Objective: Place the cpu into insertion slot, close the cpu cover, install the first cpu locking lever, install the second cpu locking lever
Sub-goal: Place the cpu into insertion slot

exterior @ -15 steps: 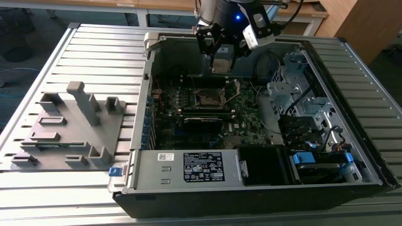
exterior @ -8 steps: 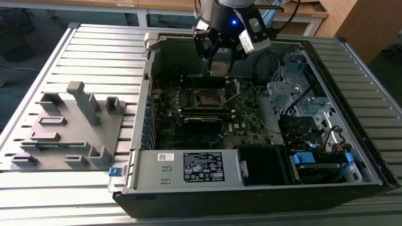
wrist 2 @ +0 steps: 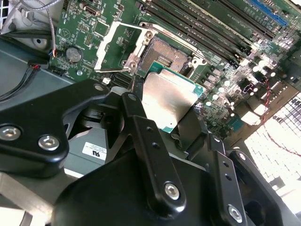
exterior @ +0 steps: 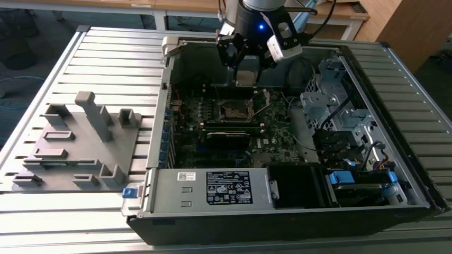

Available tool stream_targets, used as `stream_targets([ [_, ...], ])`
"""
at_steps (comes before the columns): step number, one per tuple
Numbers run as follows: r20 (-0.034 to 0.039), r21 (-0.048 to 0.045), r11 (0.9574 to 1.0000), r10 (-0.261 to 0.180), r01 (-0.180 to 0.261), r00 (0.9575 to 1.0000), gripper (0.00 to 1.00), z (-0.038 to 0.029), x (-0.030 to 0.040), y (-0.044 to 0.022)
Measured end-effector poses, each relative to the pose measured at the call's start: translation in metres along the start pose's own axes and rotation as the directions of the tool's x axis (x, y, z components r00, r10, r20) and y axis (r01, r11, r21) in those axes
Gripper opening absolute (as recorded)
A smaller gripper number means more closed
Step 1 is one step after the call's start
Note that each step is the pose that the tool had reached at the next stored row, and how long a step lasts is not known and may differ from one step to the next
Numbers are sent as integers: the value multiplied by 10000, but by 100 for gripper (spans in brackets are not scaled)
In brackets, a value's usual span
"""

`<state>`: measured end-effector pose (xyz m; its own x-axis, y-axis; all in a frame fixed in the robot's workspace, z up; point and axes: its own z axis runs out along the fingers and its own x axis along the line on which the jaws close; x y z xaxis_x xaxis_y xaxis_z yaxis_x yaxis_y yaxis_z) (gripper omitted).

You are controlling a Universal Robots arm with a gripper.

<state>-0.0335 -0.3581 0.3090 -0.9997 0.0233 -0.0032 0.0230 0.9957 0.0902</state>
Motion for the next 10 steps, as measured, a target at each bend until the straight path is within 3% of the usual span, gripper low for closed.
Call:
stream_targets([
  [7, 1, 1, 10000, 19, -19, 10000, 54, 0, 0, 0],
  [10, 30, 1, 9995, 331, -331, 9994, 54, 3, 0, 0],
])
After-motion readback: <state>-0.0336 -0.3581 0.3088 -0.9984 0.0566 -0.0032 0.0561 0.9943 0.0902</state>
